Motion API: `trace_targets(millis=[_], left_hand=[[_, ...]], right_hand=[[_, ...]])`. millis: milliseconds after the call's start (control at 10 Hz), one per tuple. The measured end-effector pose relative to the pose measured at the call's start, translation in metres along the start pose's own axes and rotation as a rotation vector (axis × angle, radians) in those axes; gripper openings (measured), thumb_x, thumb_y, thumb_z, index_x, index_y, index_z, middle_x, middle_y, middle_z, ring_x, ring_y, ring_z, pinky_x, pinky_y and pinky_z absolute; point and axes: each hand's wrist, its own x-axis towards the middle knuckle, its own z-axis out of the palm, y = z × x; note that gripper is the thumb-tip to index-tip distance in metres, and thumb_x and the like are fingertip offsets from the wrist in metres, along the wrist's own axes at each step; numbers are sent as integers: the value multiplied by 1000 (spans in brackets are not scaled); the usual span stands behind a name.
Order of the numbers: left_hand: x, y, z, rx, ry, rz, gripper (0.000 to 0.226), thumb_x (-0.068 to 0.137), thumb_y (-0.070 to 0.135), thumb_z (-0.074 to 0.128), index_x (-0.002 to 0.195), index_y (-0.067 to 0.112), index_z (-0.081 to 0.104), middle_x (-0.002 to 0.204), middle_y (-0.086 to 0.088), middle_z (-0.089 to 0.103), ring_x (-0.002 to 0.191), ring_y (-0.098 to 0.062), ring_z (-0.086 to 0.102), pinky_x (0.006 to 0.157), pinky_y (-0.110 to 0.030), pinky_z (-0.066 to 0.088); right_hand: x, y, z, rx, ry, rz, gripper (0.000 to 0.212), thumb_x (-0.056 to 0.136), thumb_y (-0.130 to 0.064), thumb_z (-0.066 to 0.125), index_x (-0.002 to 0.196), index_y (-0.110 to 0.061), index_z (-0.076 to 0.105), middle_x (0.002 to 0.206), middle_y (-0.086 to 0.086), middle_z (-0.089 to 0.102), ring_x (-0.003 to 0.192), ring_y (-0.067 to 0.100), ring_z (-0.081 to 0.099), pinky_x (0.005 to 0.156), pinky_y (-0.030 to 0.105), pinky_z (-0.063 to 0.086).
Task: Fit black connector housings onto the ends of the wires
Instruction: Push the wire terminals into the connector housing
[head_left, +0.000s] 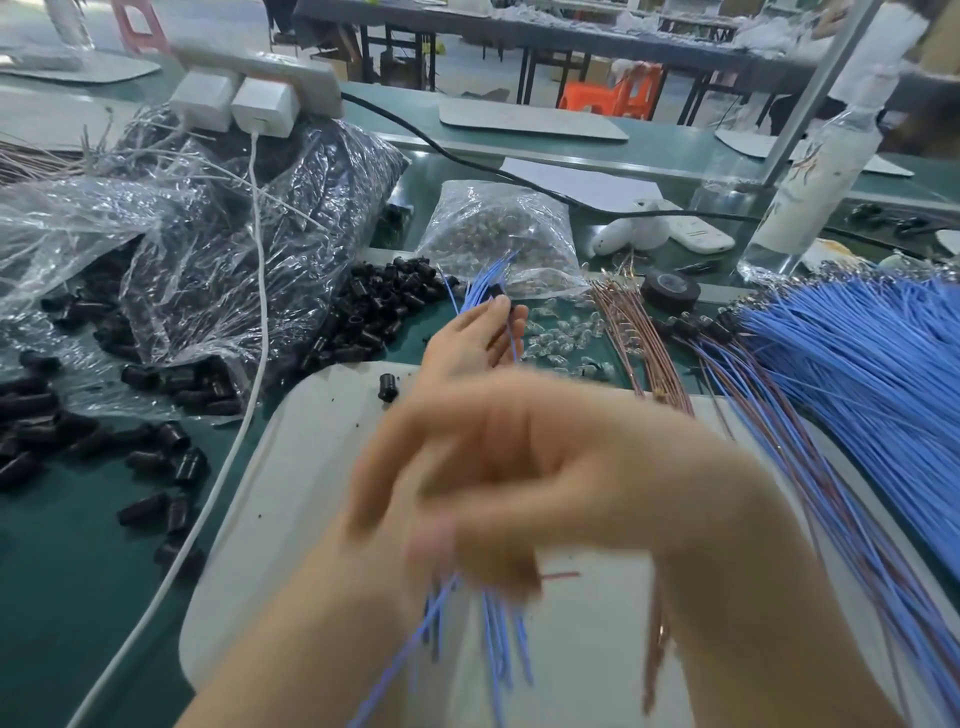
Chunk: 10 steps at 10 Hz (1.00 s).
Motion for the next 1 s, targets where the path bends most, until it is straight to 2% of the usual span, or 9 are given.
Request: trace_targets(millis=[100, 200, 300, 400, 500, 600, 700, 800, 1000], left_hand=[[1, -4, 2, 180, -86, 58, 19, 95, -1, 47, 85, 14, 56, 72, -4, 66, 57, -5, 64, 56, -18, 54], [2, -10, 0, 233, -184, 103, 12, 91, 5, 57, 89, 16, 57, 75, 0, 72, 77, -12, 65, 76, -22, 51], [2, -15, 2, 388, -197, 185, 10, 90, 9, 61, 87, 19, 61, 77, 5, 73, 76, -12, 62, 69, -22, 48], [1, -16, 2, 375, -211, 187, 7, 90, 8, 61, 90, 14, 61, 77, 2, 73, 58, -10, 58, 50, -21, 45], [-2, -15, 2, 372, -191, 193, 5, 89, 9, 62, 88, 13, 61, 79, -1, 73, 55, -11, 56, 50, -23, 44], [-1, -15, 1, 335, -152, 203, 5, 89, 10, 63, 88, 13, 59, 80, -1, 73, 63, -16, 57, 48, -22, 43], [0, -13, 0, 286, -120, 193, 8, 89, 11, 64, 91, 16, 57, 79, 1, 73, 80, -15, 62, 52, -19, 46], [0, -13, 0, 268, -100, 185, 11, 87, 12, 65, 88, 18, 57, 76, 4, 73, 83, -10, 65, 54, -17, 47], [-3, -14, 2, 260, -89, 190, 11, 87, 11, 66, 85, 18, 58, 73, 5, 73, 66, -4, 66, 45, -16, 46]], right_hand=[[3, 31, -27, -184, 702, 158, 6, 89, -23, 63, 84, -21, 67, 66, -11, 63, 58, 0, 55, 60, 20, 44], [-2, 71, -42, -450, 1159, 448, 11, 90, -27, 61, 83, -20, 64, 70, -11, 61, 70, 9, 58, 67, 20, 40], [-1, 94, -41, -269, 1135, 449, 17, 93, -26, 58, 80, -19, 65, 75, -3, 68, 76, 17, 66, 75, 32, 51], [6, 97, -39, -106, 1132, 345, 28, 95, -13, 54, 70, -21, 64, 65, -8, 67, 60, 4, 63, 64, 26, 52], [6, 100, -38, -81, 1134, 331, 28, 94, -10, 55, 69, -18, 64, 59, -8, 64, 52, 3, 57, 60, 26, 49], [6, 102, -37, -77, 1103, 353, 22, 92, -10, 59, 72, -16, 64, 62, 0, 65, 56, 10, 58, 64, 28, 50], [7, 103, -37, -124, 1069, 364, 21, 91, -12, 61, 71, -19, 63, 61, -1, 66, 55, 8, 59, 67, 27, 50], [7, 104, -37, -158, 1045, 359, 24, 90, -11, 62, 68, -22, 62, 58, -5, 65, 47, 0, 55, 59, 19, 44], [5, 103, -40, -152, 1022, 366, 21, 89, -10, 62, 71, -20, 63, 60, -2, 66, 46, -1, 55, 61, 22, 44]])
